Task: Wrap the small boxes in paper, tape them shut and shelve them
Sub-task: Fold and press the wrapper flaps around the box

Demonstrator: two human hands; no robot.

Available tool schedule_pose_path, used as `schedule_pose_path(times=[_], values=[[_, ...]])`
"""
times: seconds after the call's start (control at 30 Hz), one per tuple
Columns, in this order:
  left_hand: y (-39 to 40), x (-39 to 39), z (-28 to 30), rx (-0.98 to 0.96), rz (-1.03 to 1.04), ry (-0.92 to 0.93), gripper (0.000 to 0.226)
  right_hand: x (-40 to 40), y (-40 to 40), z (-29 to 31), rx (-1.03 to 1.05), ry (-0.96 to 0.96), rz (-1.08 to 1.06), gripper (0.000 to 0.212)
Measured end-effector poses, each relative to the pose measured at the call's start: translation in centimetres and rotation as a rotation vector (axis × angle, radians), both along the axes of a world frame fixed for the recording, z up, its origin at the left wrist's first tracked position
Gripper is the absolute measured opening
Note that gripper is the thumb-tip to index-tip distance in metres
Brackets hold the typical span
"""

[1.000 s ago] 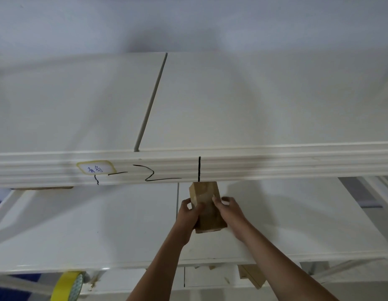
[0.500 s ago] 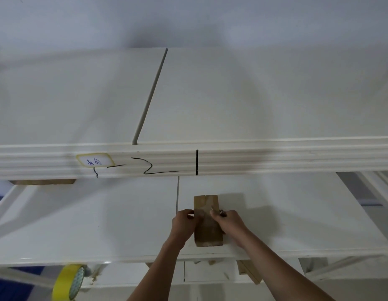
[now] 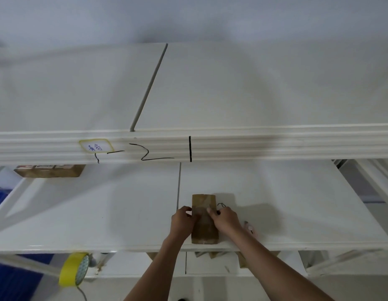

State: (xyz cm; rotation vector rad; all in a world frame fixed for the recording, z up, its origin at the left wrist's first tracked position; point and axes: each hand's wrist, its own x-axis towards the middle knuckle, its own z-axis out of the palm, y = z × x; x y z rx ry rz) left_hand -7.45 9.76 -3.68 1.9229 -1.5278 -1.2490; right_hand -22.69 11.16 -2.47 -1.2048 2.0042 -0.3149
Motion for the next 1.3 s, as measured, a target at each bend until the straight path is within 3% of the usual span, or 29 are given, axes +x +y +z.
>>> schedule_pose_path(times=[0.2, 0.47, 0.6, 0.77, 0.87, 0.93, 1.03, 1.13, 1.17, 1.23, 1.3], values=[[0.9, 1.4, 1.8, -0.099, 0.103, -0.024, 0.038, 0.6, 0.4, 2.4, -0.208, 0.201, -0.114, 0.048], [1.9, 6.0, 3.7, -0.163, 0.181, -0.065, 0.025, 7.3, 0.0, 4.6, -0.403, 0.057, 0.005, 0.049], [2.4, 10.5, 3.2, -0.151, 0.269, -0.046, 0.022, 12.4, 0.8, 4.1, -0.334, -0.094, 0.045, 0.053], [3.7, 19.3, 2.1, -0.139, 0.366, -0.047, 0.019, 19.9, 1.8, 2.6, -0.238, -0.120, 0.077, 0.049], [4.7, 25.8, 1.1, -0.211, 0.456, -0.131, 0.015, 25.6, 2.2, 1.6, -0.170, -0.169, 0.112, 0.033], [5.3, 30.0, 0.2, -0.217, 0.532, -0.208, 0.025, 29.4, 2.6, 1.1, -0.117, -0.215, 0.127, 0.033], [6.4, 34.5, -0.6, -0.045, 0.577, -0.131, 0.039, 33.4, 3.2, 0.7, -0.021, -0.290, 0.098, 0.025], [6.0, 38.2, -4.8, 0.155, 0.453, 0.027, 0.068, 36.2, 2.8, -0.2, 0.138, -0.454, -0.009, 0.012], [5.7, 39.2, -6.5, 0.195, 0.420, 0.050, 0.076, 36.9, 2.5, -0.5, 0.188, -0.498, -0.024, 0.018], [6.1, 40.2, -7.2, 0.263, 0.353, 0.100, 0.072, 38.1, 2.2, -0.8, 0.259, -0.502, -0.023, 0.030], [7.2, 40.1, -4.5, 0.310, 0.319, 0.176, 0.056, 39.1, 2.1, -1.0, 0.276, -0.480, -0.024, 0.028]])
